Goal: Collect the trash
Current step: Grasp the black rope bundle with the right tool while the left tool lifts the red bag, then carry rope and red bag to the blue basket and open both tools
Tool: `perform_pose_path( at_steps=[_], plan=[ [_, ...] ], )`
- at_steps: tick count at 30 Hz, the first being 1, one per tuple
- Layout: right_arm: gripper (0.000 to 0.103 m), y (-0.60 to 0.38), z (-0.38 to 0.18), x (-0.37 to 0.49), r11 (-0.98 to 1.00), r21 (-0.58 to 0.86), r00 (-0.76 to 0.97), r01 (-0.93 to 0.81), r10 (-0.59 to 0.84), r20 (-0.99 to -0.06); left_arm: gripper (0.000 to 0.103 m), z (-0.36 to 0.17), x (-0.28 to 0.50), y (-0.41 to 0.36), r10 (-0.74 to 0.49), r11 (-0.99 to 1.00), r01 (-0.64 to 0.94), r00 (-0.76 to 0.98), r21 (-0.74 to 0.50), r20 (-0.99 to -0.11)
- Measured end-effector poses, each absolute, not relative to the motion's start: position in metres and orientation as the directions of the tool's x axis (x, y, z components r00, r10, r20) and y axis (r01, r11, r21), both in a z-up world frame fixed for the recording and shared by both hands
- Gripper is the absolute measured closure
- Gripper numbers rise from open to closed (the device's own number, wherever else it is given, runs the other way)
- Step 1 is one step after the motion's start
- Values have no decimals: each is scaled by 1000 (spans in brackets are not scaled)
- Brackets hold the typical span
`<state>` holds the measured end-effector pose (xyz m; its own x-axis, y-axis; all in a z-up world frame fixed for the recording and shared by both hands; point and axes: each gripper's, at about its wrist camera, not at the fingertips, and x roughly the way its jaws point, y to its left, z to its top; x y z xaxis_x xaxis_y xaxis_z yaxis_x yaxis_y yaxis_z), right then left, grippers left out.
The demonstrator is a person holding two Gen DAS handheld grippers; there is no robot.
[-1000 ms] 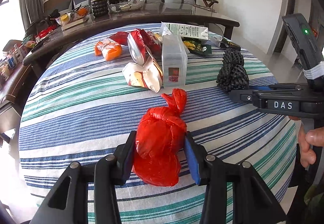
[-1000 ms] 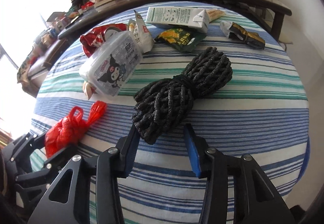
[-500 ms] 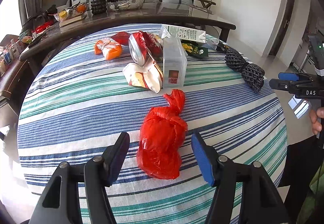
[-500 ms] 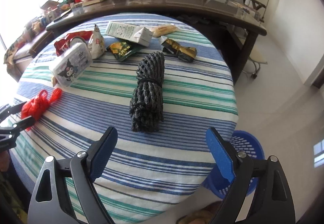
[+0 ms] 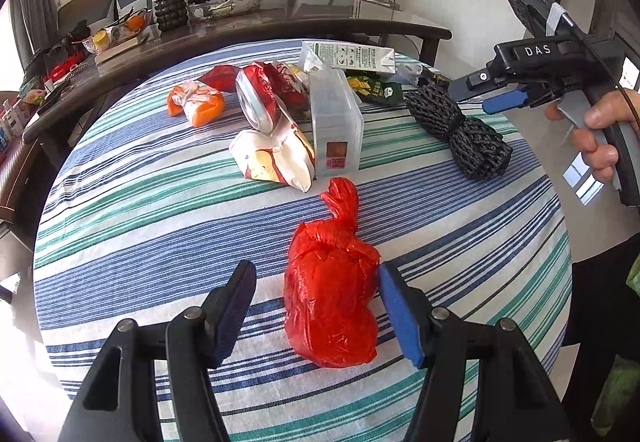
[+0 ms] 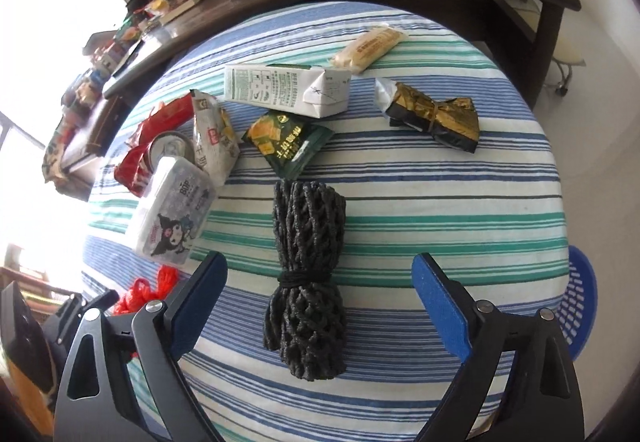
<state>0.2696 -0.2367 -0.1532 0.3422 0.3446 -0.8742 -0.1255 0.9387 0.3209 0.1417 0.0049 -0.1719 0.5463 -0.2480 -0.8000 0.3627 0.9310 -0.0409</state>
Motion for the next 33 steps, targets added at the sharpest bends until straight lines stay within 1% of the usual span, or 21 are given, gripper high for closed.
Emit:
perform_pose_path(
  at_steps=[3, 4, 6, 7, 8, 9, 12, 17, 21, 27, 33],
  plan=[
    [13, -224, -162, 277, 949, 287, 297, -131, 314, -902, 39, -173, 144, 5, -245, 933, 357, 540, -45, -805],
    [17, -221, -166, 278, 950, 280, 281, -134, 308, -909, 39, -173, 145, 6, -247, 935, 352, 536, -52, -807],
    [29, -218, -172, 276, 946, 283, 255, -155, 315, -914, 49, -174, 147, 8, -254, 935, 348, 531, -66, -808],
    [48, -218, -173, 275, 945, 284, 249, -166, 318, -915, 61, -174, 148, 9, -264, 934, 349, 523, -79, -810],
    [69, -217, -174, 273, 943, 285, 247, -174, 322, -914, 61, -174, 148, 10, -266, 935, 345, 523, -84, -810],
    [68, -218, -174, 271, 941, 289, 249, -178, 327, -912, 61, -173, 149, 10, -265, 937, 340, 527, -85, -808],
    [69, -223, -164, 259, 937, 282, 293, -205, 334, -896, 62, -168, 147, 14, -276, 938, 331, 540, -101, -795],
    [69, -238, -144, 230, 929, 271, 363, -251, 350, -864, 63, -155, 140, 18, -333, 931, 323, 551, -172, -765],
    [69, -265, -137, 210, 932, 257, 423, -255, 346, -837, 63, -148, 135, 6, -355, 928, 306, 554, -212, -753],
    [69, -337, -136, 191, 950, 270, 492, -158, 313, -813, 63, -125, 135, -45, -411, 908, 323, 562, -267, -718],
    [69, -414, -145, 182, 968, 250, 525, -36, 231, -819, 63, -107, 146, -140, -495, 855, 430, 513, -290, -701]
  ],
)
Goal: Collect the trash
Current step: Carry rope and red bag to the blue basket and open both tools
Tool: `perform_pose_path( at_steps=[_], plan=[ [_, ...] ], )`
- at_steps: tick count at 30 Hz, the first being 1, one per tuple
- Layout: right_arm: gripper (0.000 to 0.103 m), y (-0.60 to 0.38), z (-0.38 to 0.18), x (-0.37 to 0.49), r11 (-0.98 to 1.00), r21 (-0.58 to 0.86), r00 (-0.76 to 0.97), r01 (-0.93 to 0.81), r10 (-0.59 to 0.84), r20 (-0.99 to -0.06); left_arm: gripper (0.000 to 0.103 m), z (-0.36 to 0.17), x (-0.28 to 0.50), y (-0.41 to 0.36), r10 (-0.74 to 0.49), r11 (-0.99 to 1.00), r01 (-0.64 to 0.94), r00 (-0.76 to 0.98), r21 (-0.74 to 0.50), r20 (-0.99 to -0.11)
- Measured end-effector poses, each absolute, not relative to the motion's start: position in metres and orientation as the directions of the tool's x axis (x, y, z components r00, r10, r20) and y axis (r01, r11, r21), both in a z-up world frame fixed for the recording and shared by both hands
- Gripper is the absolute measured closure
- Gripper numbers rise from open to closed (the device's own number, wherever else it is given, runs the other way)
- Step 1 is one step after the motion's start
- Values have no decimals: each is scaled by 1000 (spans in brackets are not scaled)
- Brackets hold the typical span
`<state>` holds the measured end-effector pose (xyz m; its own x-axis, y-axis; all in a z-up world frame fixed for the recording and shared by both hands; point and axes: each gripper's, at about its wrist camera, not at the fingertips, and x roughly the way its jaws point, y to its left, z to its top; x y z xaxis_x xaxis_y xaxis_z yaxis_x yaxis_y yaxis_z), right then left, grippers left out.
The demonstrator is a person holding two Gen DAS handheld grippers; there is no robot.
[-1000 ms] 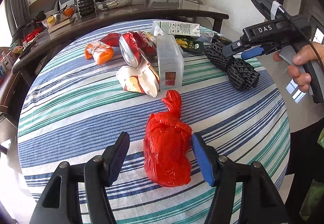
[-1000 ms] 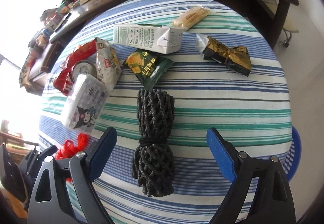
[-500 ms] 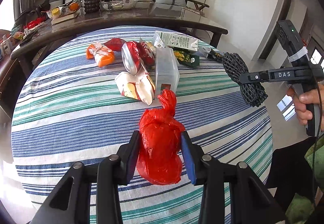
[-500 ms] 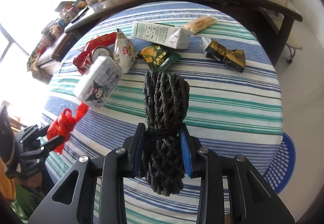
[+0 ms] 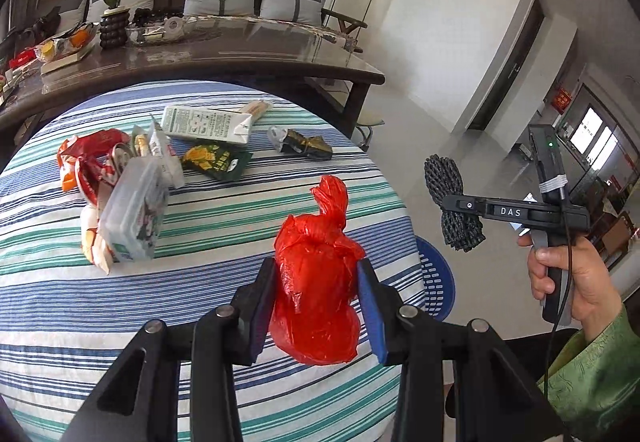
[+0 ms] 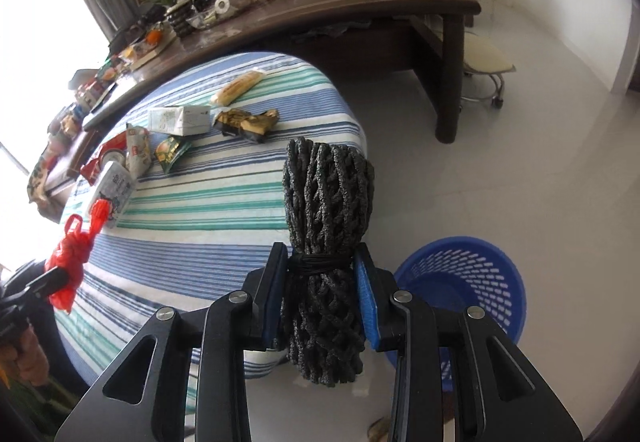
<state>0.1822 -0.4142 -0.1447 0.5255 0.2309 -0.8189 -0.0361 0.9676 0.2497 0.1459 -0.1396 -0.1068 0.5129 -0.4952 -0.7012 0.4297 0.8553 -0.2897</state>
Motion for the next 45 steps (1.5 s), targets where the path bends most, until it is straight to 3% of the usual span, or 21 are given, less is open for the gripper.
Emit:
perform_pose_path(
  at_steps=[8, 15, 24, 33, 36, 38, 41, 45],
  plan=[
    [69, -500, -183, 172, 980, 173, 514, 93, 102, -852, 63, -129, 149, -282, -571, 764, 569, 376, -305, -730],
    [69, -559, -215, 161, 963, 208, 472, 171, 105, -875, 62, -171, 165, -358, -577, 753, 568, 326, -332, -749],
    [68, -590, -229, 154, 933, 274, 455, 233, 144, -879, 62, -222, 194, -409, -553, 753, 569, 274, -330, -787],
    [64, -603, -232, 156, 903, 324, 468, 284, 164, -868, 61, -238, 200, -438, -534, 736, 610, 254, -294, -807],
    [51, -608, -232, 155, 889, 347, 480, 297, 175, -860, 53, -244, 204, -449, -526, 731, 626, 263, -271, -809],
    [42, -610, -229, 154, 886, 348, 488, 306, 168, -857, 41, -245, 205, -455, -532, 728, 632, 275, -266, -801],
    [29, -616, -222, 150, 877, 347, 513, 334, 140, -847, 40, -242, 205, -457, -552, 726, 632, 303, -270, -777],
    [21, -621, -202, 145, 885, 300, 563, 355, 53, -825, 37, -230, 198, -449, -593, 721, 628, 340, -293, -730]
  ],
)
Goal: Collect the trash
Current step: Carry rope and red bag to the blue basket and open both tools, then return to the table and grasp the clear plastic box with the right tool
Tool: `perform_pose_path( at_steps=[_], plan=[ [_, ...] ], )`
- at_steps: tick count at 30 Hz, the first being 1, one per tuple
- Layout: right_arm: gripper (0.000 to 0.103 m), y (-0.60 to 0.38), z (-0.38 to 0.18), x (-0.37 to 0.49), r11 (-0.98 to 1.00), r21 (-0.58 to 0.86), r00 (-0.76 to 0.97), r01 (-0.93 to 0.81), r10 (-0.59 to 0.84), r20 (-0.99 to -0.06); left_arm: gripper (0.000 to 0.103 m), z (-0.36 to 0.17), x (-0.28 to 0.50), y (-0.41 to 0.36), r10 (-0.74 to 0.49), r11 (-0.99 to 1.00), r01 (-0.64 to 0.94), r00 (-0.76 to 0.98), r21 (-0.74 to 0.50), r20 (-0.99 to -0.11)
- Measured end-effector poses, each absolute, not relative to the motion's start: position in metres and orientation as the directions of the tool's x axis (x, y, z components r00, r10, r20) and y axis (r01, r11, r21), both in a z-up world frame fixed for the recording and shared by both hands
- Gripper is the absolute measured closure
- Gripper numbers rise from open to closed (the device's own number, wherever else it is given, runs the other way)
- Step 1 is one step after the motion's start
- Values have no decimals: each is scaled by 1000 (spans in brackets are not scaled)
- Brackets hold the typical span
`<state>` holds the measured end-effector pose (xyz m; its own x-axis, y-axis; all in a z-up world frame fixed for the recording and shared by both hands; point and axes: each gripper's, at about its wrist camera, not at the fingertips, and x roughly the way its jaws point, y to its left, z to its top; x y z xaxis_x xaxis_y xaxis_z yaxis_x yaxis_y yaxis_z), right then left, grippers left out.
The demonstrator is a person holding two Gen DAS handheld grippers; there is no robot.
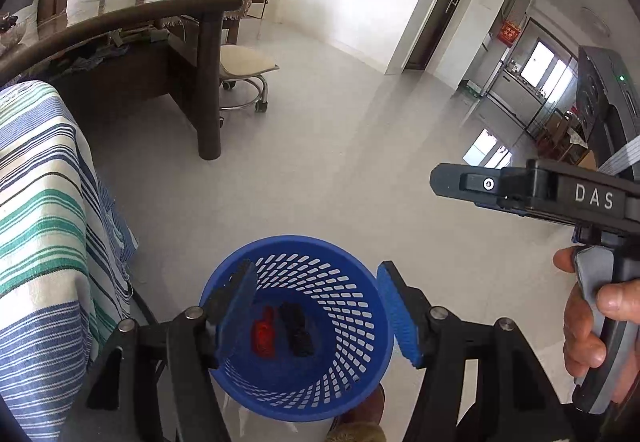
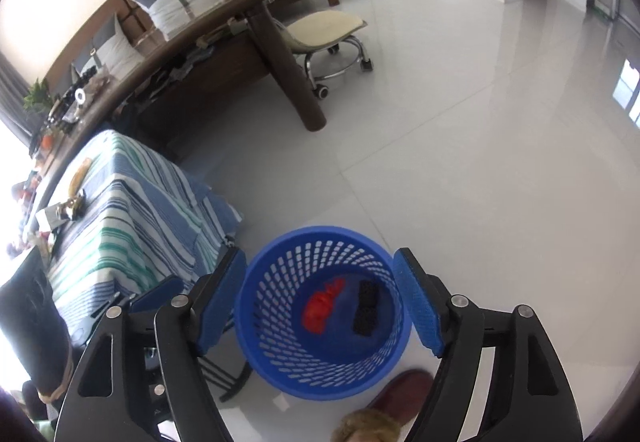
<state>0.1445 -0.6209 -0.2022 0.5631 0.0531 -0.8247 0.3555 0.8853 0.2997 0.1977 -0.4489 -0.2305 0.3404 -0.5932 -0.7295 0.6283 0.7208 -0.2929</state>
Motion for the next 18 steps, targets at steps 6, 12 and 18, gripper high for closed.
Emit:
perform_pose_path(
  at_steps=[6, 12, 18],
  plan=[
    [12, -616, -166, 138, 904, 220, 658, 366, -85, -748, 19, -202, 170, -422, -596, 715, 661, 405, -229, -693],
    [6, -584, -135, 133, 935, 153, 744, 319, -147, -652, 19, -181, 139, -370, -566, 735, 654, 451, -175, -691],
    [5, -525, -123, 139, 964, 180, 794, 194, -47, -607, 19, -179, 128, -287, -469, 822, 549, 498, -153, -729]
  ],
)
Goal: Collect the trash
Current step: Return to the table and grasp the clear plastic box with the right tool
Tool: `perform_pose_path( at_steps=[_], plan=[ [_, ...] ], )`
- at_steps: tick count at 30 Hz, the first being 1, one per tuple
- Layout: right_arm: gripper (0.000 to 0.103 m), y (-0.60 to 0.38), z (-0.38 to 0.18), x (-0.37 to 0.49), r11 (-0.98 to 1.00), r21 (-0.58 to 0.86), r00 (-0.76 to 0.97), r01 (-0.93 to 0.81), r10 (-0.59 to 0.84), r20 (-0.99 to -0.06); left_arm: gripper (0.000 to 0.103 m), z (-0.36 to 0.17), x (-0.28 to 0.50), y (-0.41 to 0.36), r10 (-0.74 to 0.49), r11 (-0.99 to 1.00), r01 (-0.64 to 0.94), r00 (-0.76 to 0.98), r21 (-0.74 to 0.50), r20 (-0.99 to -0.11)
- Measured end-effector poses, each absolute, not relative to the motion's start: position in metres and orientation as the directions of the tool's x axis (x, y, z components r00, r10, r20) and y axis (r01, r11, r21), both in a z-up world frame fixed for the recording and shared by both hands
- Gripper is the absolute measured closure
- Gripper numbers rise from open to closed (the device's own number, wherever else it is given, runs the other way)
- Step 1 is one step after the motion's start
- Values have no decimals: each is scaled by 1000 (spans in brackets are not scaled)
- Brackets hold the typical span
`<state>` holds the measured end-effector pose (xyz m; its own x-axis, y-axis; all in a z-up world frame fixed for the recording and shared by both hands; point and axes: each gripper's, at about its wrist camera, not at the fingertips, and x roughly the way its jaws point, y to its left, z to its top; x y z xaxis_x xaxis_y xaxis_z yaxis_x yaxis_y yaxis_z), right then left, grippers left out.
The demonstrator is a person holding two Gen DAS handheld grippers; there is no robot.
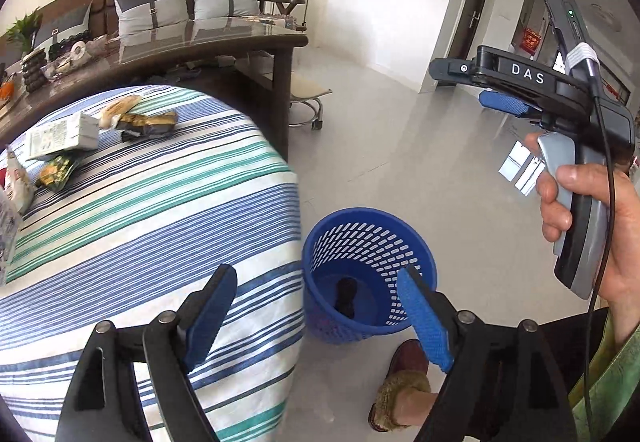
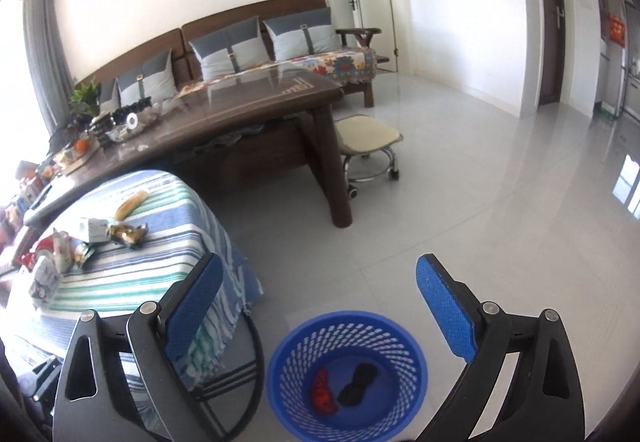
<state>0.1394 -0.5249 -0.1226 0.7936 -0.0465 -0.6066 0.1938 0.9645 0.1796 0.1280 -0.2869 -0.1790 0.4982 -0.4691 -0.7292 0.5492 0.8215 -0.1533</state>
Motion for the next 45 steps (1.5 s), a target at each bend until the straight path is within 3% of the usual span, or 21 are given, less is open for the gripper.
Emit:
perform_pose_path(
  at_steps=[13, 21, 31, 40, 45],
  plan=[
    [4, -315, -162, 159, 971, 108, 692, -212, 227, -685, 19, -185, 131, -92, -186, 975, 210, 604, -70, -775],
    [4, -240, -189, 151, 950, 63, 629, -305, 251, -735, 19, -192, 141, -17, -96, 995, 84, 604, -56, -792],
    [5, -210, -195, 158, 949, 41, 609, -312, 233, -758, 17, -195, 153, 28, 6, 1000, -18, 605, -7, -796],
    [5, -137, -157, 195, 907, 199, 599, -370, 397, -696, 16, -196, 154, 34, 22, 999, -47, 618, -8, -786],
    [9, -95, -154, 220, 905, 203, 597, -373, 402, -694, 16, -195, 155, 35, 18, 999, -45, 618, -12, -786]
  ],
)
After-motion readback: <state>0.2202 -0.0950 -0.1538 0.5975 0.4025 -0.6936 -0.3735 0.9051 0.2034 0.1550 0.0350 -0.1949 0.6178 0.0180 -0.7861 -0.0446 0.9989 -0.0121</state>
